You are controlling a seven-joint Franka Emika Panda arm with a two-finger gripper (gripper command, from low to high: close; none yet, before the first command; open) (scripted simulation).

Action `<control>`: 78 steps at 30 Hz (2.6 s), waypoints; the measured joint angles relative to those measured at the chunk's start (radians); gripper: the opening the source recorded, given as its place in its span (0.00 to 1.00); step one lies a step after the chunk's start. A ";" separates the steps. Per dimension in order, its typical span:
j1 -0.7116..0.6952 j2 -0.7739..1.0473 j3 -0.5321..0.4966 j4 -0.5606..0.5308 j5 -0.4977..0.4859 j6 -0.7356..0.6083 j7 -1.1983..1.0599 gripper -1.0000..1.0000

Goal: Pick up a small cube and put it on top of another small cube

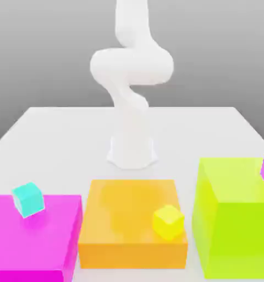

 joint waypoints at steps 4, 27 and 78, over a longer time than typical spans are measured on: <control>0.037 0.139 0.121 -0.003 -0.040 0.058 0.009 0.50; 0.333 0.844 0.533 -0.263 -0.114 0.458 0.697 0.50; 0.414 0.631 0.275 -0.117 0.252 0.077 1.295 0.00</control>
